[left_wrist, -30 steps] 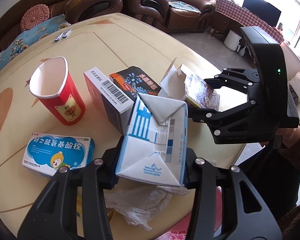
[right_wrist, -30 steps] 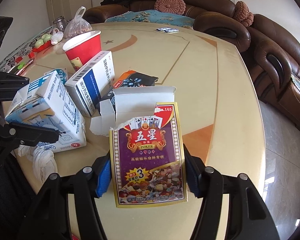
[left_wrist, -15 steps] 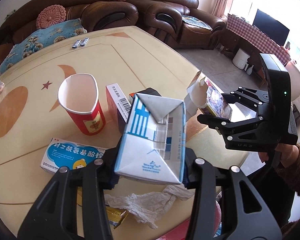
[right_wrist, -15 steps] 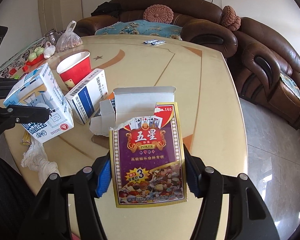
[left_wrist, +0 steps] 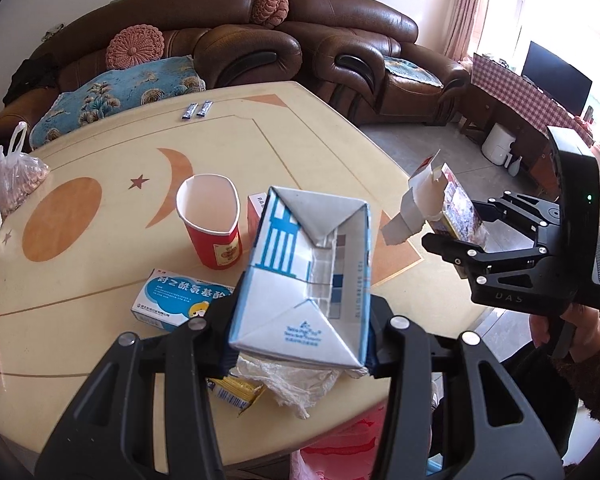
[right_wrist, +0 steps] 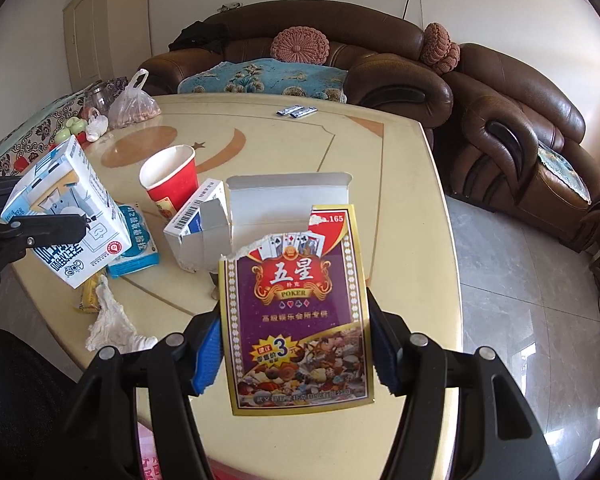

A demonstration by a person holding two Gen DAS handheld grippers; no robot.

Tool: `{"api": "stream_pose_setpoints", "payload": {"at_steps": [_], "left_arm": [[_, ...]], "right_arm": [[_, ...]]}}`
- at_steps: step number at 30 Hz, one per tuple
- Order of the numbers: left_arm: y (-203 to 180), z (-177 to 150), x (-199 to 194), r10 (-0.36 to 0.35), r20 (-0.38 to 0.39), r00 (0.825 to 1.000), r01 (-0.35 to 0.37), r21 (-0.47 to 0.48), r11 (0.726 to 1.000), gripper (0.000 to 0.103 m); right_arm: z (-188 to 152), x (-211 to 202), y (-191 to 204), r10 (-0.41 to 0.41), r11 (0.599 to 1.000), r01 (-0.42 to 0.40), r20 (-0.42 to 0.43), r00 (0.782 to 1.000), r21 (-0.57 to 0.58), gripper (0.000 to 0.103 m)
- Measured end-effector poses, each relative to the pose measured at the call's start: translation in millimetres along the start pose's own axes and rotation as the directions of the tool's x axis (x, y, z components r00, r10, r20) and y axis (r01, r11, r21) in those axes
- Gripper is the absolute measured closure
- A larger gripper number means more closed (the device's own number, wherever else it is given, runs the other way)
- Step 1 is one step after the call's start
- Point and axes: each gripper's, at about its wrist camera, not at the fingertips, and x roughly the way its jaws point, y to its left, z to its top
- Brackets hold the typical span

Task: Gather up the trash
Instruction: 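Carry the carton with the left tool while the right tool carries the poker box over the pink bin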

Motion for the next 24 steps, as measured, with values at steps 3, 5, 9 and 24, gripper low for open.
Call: {"api": "stream_pose_setpoints", "payload": {"at_steps": [3, 5, 9, 24], "left_arm": [[-6, -7, -16, 0.011, 0.014, 1.000, -0.011, -0.008, 1.000, 0.057], [-10, -11, -26, 0.014, 0.015, 1.000, -0.014, -0.012, 1.000, 0.057], [-17, -22, -50, 0.033, 0.036, 0.999, -0.032, -0.016, 0.999, 0.057], [-41, -83, -98, 0.039, 0.048, 0.998, -0.036, -0.061, 0.997, 0.057]], "right_arm": [[-1, -22, 9, 0.005, 1.000, -0.005, 0.015, 1.000, -0.006, 0.044], [-3, -36, 14, 0.003, 1.000, -0.002, 0.024, 1.000, -0.009, 0.044], [-8, -66, 23, 0.001, 1.000, 0.000, 0.045, 0.999, -0.015, 0.043], [-49, -140, 65, 0.041, 0.998, -0.038, 0.077, 0.996, -0.040, 0.043]]}}
